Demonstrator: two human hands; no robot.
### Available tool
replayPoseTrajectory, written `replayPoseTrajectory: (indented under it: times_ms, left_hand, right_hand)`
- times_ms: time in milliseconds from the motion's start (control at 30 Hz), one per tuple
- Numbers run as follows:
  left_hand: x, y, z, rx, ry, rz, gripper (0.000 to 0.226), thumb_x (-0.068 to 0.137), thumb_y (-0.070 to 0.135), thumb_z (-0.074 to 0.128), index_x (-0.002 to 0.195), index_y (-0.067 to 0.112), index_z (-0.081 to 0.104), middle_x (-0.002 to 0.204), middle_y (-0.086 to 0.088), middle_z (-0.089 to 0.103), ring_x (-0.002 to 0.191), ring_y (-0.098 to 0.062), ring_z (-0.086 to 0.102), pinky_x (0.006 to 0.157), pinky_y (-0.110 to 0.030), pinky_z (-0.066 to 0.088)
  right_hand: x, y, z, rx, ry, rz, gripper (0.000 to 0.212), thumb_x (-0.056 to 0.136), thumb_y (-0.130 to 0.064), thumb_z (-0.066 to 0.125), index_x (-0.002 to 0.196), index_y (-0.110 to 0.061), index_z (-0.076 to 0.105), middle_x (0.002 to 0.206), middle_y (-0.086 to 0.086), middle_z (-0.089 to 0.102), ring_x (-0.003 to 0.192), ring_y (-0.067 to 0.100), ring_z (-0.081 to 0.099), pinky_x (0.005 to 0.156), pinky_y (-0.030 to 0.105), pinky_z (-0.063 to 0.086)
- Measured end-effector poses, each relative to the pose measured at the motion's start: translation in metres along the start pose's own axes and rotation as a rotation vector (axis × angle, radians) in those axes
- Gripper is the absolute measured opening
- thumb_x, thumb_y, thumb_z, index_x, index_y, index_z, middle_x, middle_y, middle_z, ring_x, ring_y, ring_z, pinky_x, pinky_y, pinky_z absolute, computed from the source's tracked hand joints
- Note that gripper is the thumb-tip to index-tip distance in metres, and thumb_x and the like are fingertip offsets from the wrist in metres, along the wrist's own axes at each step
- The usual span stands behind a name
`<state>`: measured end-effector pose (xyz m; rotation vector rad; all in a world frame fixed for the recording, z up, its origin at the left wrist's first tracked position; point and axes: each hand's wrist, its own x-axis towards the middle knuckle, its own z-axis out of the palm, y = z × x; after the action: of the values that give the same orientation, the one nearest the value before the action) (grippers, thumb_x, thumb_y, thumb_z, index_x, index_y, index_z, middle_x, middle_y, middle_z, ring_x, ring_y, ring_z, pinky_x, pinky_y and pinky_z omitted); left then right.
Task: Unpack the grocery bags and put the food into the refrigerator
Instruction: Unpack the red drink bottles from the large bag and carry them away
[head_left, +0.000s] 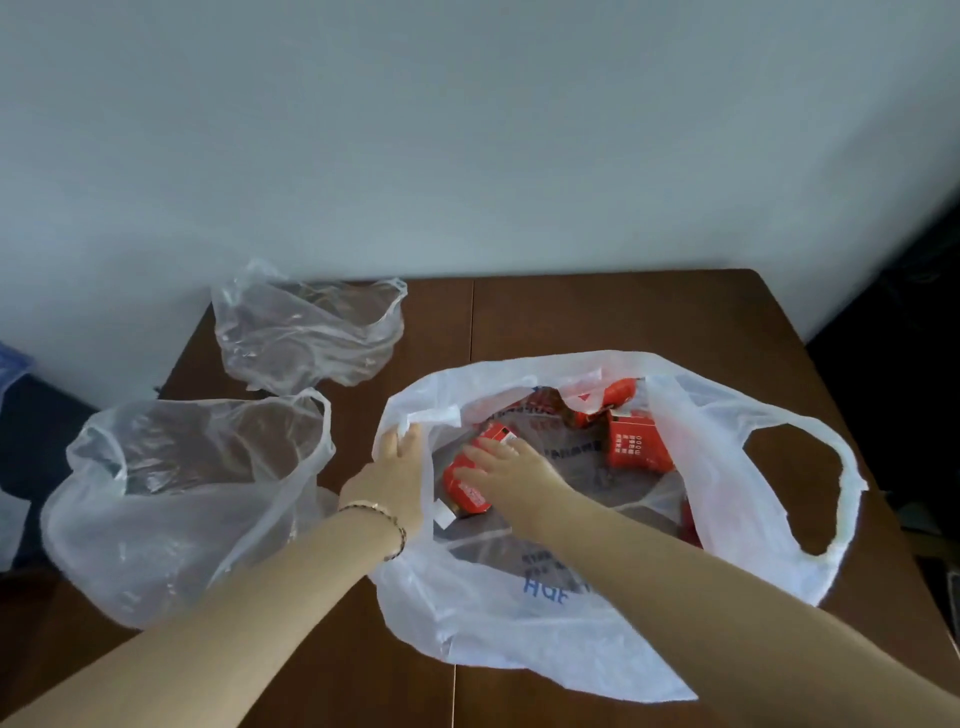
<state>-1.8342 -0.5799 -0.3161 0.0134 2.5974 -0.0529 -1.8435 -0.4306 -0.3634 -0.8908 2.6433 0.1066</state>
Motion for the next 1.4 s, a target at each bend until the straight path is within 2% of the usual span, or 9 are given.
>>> replayPoseTrajectory:
  times_ms: [133,200,333,467,633,800,967,1167,1400]
  left_hand:
    - [0.003,-0.008,0.015,0.155,0.065,-0.001,0.081,0.088,0.005,0.055,0.149,0.017,0.004,0.156,-0.011,-0.005,0.129,-0.030,0.040,0.102,-0.034,0.041]
    - [0.004,-0.010,0.020,0.187,0.293,0.079,0.067,0.077,-0.001,0.068,0.138,0.008,0.040,0.152,-0.024,0.019,0.135,-0.047,0.026,0.106,-0.047,0.036]
    - [0.009,-0.015,0.024,0.107,0.837,0.595,0.016,0.091,0.009,0.045,0.094,0.009,0.061,0.132,-0.027,0.050,0.127,-0.042,0.037,0.107,-0.045,0.031]
    - [0.007,0.015,0.023,0.034,0.686,1.144,0.028,0.094,0.027,0.045,0.117,0.011,0.050,0.129,-0.010,0.054,0.122,-0.021,0.050,0.105,-0.030,0.042]
    - [0.006,0.069,0.024,0.103,0.132,0.748,0.053,0.094,0.044,0.044,0.140,0.025,0.029,0.135,-0.008,0.036,0.116,-0.025,0.046,0.088,-0.034,0.048]
    - [0.000,0.087,0.023,0.007,0.106,0.712,0.046,0.089,0.034,0.051,0.131,0.018,0.039,0.122,-0.005,0.043,0.104,-0.022,0.052,0.082,-0.027,0.046]
    - [-0.012,0.077,0.027,-0.077,0.137,0.521,0.053,0.088,0.029,0.052,0.137,0.025,0.033,0.132,0.002,0.045,0.113,-0.018,0.052,0.090,-0.022,0.045]
    - [-0.027,0.068,0.039,0.032,0.134,0.370,0.067,0.089,0.031,0.061,0.144,0.030,0.023,0.148,-0.001,0.033,0.133,-0.023,0.039,0.106,-0.034,0.039]
    - [-0.034,0.072,0.046,-0.120,0.227,0.371,0.045,0.089,0.051,0.045,0.128,0.030,0.038,0.132,0.000,0.032,0.120,-0.019,0.041,0.084,-0.023,0.047]
  right_hand:
    - [0.041,-0.011,0.020,-0.099,-0.017,0.005,0.079,0.085,-0.029,0.067,0.147,-0.020,0.019,0.154,0.010,0.021,0.141,0.032,0.019,0.117,0.050,0.011]
    - [0.044,-0.009,0.026,-0.014,0.003,0.078,0.077,0.082,-0.030,0.070,0.143,-0.018,0.025,0.148,0.010,0.030,0.135,0.033,0.030,0.115,0.048,0.016]
    - [0.015,0.008,0.040,0.398,0.102,0.193,0.082,0.073,-0.039,0.074,0.141,-0.022,0.032,0.136,0.001,0.042,0.124,0.025,0.043,0.110,0.039,0.026]
    - [-0.033,0.024,0.045,0.886,0.138,0.300,0.082,0.060,-0.034,0.083,0.128,-0.033,0.038,0.119,-0.016,0.047,0.107,0.006,0.052,0.098,0.025,0.046]
    - [-0.071,0.037,0.047,0.949,0.015,0.375,0.085,0.061,-0.024,0.085,0.129,-0.027,0.034,0.116,-0.013,0.047,0.104,0.008,0.054,0.088,0.019,0.045]
    - [-0.071,0.072,0.034,0.397,-0.085,0.325,0.087,0.083,-0.008,0.066,0.151,-0.018,0.011,0.156,0.000,0.017,0.143,0.021,0.019,0.115,0.034,0.022]
    - [-0.052,0.112,0.035,0.143,0.012,0.626,0.075,0.087,-0.009,0.061,0.148,-0.011,0.018,0.147,0.008,0.031,0.135,0.025,0.033,0.112,0.034,0.029]
    - [-0.045,0.114,0.044,-0.082,0.036,0.481,0.076,0.086,-0.015,0.063,0.147,-0.019,0.017,0.151,0.013,0.029,0.138,0.033,0.030,0.114,0.039,0.022]
    - [-0.088,0.057,0.037,0.578,0.345,0.505,0.075,0.063,-0.040,0.080,0.127,-0.031,0.043,0.120,-0.016,0.056,0.110,0.011,0.055,0.096,0.028,0.040]
